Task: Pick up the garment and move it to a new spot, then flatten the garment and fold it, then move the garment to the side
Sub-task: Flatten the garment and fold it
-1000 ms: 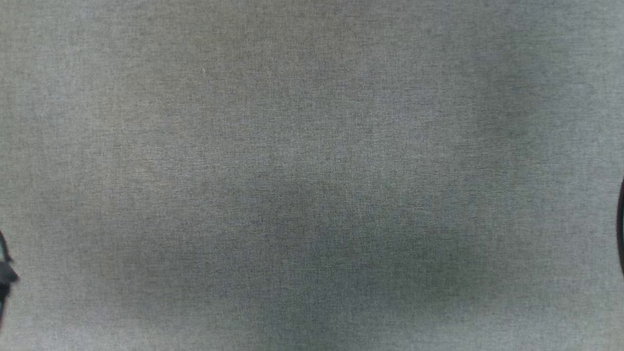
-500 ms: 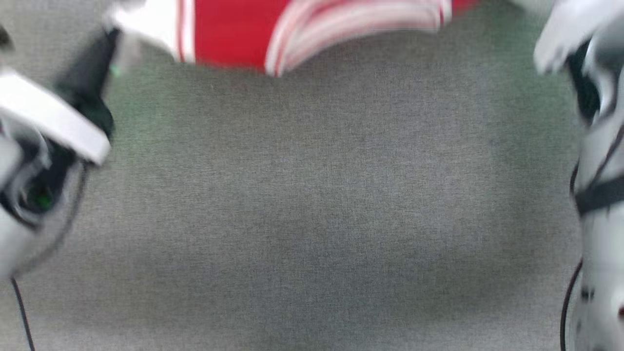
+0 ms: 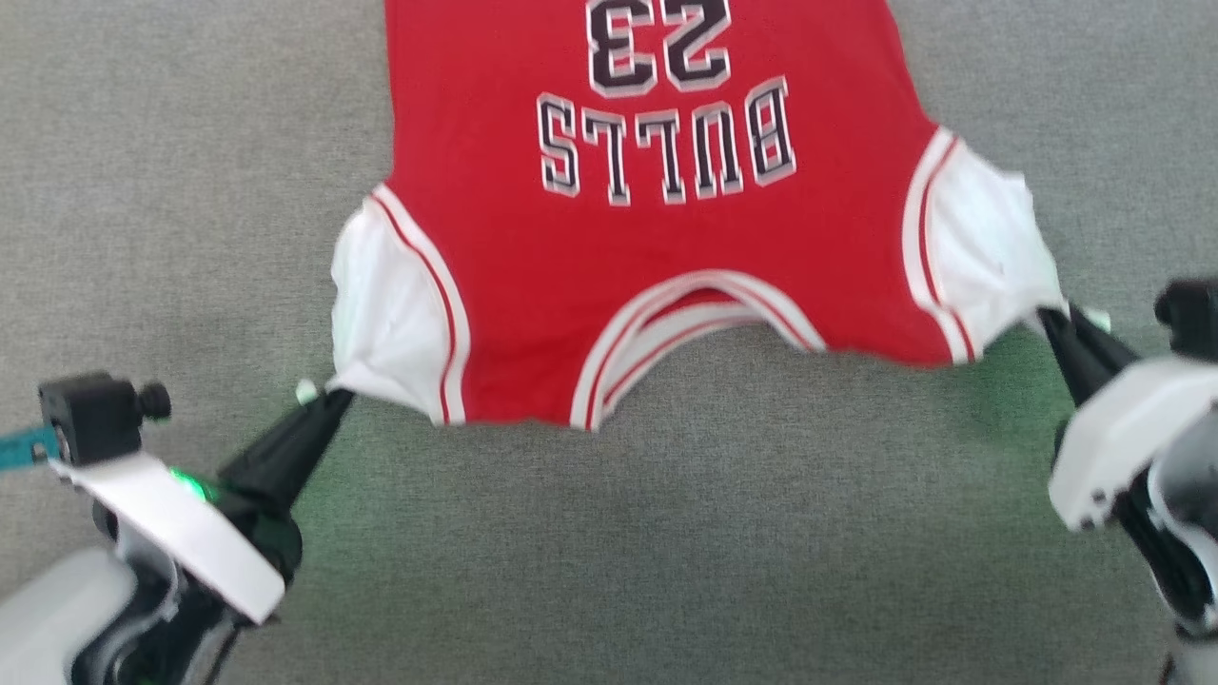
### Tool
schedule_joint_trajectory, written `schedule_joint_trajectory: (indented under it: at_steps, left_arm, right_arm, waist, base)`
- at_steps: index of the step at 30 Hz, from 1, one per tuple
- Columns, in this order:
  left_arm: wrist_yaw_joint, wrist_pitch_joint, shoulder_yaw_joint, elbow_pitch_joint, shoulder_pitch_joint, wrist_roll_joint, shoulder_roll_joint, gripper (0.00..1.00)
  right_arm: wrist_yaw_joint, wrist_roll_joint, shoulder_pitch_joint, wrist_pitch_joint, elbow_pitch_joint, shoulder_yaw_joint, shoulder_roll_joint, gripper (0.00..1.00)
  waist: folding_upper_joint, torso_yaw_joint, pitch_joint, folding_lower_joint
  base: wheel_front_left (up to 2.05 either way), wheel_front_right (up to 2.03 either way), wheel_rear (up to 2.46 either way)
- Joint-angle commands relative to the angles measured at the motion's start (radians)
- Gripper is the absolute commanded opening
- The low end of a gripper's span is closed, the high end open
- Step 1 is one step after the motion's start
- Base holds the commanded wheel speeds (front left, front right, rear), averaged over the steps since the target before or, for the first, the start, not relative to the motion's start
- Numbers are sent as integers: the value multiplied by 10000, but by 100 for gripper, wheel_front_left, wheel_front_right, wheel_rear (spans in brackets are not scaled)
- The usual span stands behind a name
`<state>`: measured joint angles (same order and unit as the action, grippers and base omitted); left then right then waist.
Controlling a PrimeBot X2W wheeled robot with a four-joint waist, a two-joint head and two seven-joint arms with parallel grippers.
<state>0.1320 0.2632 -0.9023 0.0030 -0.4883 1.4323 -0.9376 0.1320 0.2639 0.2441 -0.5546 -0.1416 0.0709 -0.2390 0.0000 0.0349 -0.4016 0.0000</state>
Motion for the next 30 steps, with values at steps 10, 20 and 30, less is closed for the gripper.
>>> schedule_joint_trajectory:
  at_steps: [10, 20, 30]
  left_arm:
    - [-25, 17, 1098, -1960, 2478, 176, -724, 0]
    - [-27, 18, 2050, -3027, 4186, 163, -1105, 0]
    - [-27, 16, 578, -1996, 3101, -214, -185, 0]
  right_arm:
    - [-23, 1000, -3332, -2020, -2991, 708, 106, 0]
    - [-20, 1751, -5265, -2711, -4743, 1692, 490, 0]
    - [-16, 1691, -3899, -2353, -2492, 887, 119, 0]
  waist:
    - [0, 213, 283, 0]
    - [0, 444, 500, 0]
    - [0, 514, 484, 0]
  base:
    - [0, 0, 0]
    - [0, 0, 0]
    - [0, 0, 0]
